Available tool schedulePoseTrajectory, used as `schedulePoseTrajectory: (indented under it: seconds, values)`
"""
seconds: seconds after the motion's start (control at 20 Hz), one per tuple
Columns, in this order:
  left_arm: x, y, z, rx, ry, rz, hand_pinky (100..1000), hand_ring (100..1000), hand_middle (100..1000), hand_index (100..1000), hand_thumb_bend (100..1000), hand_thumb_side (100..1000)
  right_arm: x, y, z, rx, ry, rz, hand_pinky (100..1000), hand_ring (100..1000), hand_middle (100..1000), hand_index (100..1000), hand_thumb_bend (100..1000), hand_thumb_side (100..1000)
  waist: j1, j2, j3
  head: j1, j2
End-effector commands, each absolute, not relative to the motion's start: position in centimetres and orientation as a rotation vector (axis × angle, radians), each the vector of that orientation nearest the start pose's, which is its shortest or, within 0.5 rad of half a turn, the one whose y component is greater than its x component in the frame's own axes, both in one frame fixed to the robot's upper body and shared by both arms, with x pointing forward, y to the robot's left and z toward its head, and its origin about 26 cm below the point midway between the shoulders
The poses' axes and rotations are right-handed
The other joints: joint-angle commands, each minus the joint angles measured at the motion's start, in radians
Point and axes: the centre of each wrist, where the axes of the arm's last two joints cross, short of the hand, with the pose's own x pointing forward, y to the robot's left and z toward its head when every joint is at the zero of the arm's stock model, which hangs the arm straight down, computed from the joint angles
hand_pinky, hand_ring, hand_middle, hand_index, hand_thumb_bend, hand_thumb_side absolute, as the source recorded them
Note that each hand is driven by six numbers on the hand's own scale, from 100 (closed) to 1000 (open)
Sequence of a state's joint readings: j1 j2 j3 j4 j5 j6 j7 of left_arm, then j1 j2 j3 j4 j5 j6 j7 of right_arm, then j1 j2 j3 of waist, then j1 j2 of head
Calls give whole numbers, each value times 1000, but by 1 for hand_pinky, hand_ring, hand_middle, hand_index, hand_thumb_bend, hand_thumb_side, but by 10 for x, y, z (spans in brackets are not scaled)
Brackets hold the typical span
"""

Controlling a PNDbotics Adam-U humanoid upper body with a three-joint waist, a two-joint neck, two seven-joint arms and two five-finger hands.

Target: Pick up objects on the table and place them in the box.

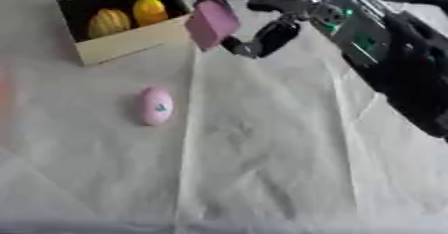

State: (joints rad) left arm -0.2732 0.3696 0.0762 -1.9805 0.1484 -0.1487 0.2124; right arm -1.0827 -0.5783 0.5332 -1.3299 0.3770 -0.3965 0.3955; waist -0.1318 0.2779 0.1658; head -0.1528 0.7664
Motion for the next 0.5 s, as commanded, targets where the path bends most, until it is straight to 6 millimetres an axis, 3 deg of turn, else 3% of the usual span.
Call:
schedulePoseTrajectory:
  seconds: [0.05,0.3,0.5]
  values:
    - [297,287,210,174,-2459,-63,805,800,778,836,100,637,441,-151,310,592,2527,-2341,772,749,513,720,100,143,28,-17,10,-36,4]
    - [298,284,213,149,-2476,-73,805,800,778,836,100,633,464,-110,312,688,2598,-2332,779,756,524,728,100,139,40,-6,44,-83,4]
    - [299,281,214,129,-2478,-71,804,801,778,836,100,635,481,-83,295,813,2636,-2337,782,760,529,731,100,143,43,3,62,-92,4]
